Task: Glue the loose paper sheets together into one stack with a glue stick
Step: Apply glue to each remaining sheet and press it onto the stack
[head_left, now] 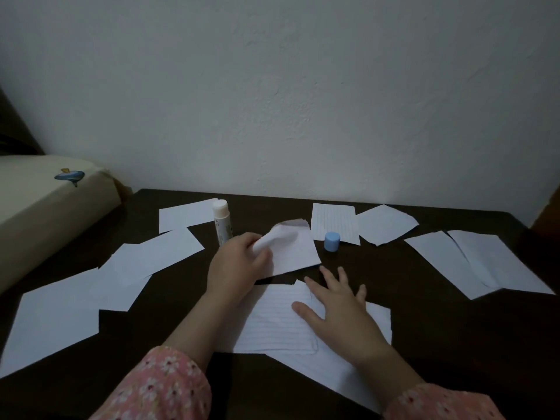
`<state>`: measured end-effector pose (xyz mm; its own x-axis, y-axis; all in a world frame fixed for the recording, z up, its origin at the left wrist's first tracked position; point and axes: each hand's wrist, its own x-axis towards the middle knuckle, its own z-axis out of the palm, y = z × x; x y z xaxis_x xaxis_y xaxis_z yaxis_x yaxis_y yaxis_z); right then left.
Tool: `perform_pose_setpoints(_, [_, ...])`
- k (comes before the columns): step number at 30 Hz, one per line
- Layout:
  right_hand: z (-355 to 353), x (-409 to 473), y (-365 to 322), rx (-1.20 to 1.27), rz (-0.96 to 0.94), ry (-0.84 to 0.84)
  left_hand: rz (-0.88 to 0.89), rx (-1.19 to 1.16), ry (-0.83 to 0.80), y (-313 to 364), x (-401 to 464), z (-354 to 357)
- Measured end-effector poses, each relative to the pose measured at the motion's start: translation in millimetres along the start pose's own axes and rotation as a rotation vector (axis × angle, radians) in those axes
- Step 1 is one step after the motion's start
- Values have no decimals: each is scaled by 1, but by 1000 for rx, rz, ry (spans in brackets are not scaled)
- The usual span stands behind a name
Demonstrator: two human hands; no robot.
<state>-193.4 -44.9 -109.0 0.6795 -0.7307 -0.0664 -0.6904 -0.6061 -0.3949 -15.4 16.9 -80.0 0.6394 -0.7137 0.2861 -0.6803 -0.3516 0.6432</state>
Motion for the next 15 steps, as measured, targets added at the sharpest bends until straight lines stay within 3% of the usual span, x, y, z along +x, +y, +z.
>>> perform_pose_setpoints(7, [-5, 15, 9, 56, -82, 42, -95, -253, 57, 5, -12, -34])
perform_pose_setpoints(15, [-6, 18, 8, 51, -53, 43, -179, 37, -160, -13, -31, -53])
